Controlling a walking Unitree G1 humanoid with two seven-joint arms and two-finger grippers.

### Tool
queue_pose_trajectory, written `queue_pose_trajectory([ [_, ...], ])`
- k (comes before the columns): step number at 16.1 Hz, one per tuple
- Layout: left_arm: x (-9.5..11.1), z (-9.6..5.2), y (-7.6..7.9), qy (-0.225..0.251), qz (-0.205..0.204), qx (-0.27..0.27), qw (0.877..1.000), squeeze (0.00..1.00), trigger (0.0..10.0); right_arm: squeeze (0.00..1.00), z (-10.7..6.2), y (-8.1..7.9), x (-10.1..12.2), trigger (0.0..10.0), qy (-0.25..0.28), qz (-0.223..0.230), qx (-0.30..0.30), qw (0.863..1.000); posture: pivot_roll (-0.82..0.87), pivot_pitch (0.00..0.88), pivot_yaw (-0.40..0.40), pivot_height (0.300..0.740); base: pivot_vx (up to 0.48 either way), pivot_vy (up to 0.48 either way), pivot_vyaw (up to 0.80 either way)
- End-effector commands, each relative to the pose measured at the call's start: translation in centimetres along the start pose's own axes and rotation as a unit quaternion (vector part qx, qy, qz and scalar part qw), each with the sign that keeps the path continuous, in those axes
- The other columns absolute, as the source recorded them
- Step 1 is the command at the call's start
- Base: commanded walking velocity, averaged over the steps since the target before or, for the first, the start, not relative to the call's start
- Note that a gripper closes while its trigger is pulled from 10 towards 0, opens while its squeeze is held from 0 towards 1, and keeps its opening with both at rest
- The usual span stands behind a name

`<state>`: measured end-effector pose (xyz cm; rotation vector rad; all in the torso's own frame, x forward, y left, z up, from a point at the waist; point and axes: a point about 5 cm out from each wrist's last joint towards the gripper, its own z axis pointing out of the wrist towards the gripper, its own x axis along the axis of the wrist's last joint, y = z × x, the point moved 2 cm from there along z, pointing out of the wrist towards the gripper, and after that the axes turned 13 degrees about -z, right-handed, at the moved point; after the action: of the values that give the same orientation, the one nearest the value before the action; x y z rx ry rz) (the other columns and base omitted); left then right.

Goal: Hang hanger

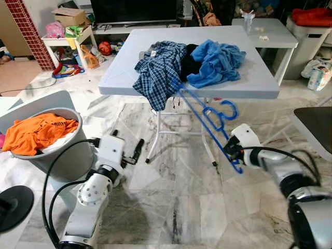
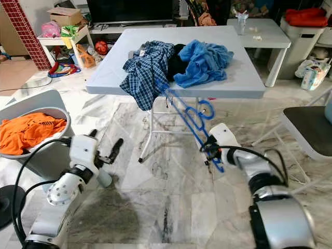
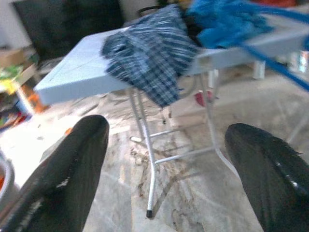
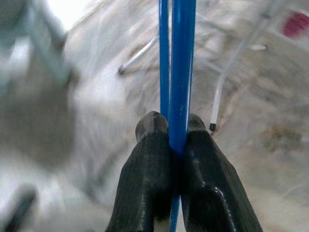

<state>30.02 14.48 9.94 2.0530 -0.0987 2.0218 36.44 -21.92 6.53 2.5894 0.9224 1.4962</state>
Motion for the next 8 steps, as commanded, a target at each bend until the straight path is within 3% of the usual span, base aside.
queue_pose_trajectory([
  [1,-0.1,0.1,-1.7,-0.006,-0.027,0.049,0.998,1.0,10.0,0.0,0.2,-0.2,-0.5,0.0,0.011,0.084,-0.058,0.995,-0.09,0.0,0.044,0.74,0.0,0.0,0.0],
  [2,-0.3,0.1,-2.1,-0.011,-0.045,0.067,0.997,1.0,10.0,0.0,0.2,-0.2,-0.5,0.0,0.037,0.137,-0.117,0.983,-0.09,0.0,0.046,0.74,0.0,0.0,0.0],
  [3,-0.6,0.1,-2.2,-0.014,-0.056,0.076,0.995,0.0,10.0,0.0,0.1,-0.3,-0.7,0.0,0.044,0.155,-0.145,0.976,-0.1,0.0,0.049,0.74,0.0,0.0,0.0],
  [5,-1.0,-0.1,-2.2,-0.017,-0.081,0.095,0.992,0.0,10.0,0.0,-0.3,-1.0,-1.9,0.0,0.031,0.179,-0.198,0.963,-0.1,0.0,0.042,0.74,0.0,0.0,0.0],
  [6,-1.0,-0.1,-2.1,-0.016,-0.087,0.093,0.992,0.0,10.0,0.0,-0.4,-1.2,-2.1,7.0,0.026,0.179,-0.21,0.961,-0.1,0.0,0.04,0.74,0.0,0.0,0.0],
  [7,-1.0,-0.1,-2.0,-0.016,-0.092,0.091,0.992,0.0,10.0,0.0,-0.5,-1.3,-2.2,9.8,0.023,0.179,-0.215,0.96,-0.1,0.0,0.04,0.74,0.0,0.0,0.0],
  [8,-1.0,0.0,-1.9,-0.016,-0.102,0.091,0.99,0.0,10.0,0.0,-0.8,-1.4,-2.3,10.0,0.014,0.187,-0.234,0.954,-0.1,0.0,0.038,0.74,0.0,0.0,0.0],
])
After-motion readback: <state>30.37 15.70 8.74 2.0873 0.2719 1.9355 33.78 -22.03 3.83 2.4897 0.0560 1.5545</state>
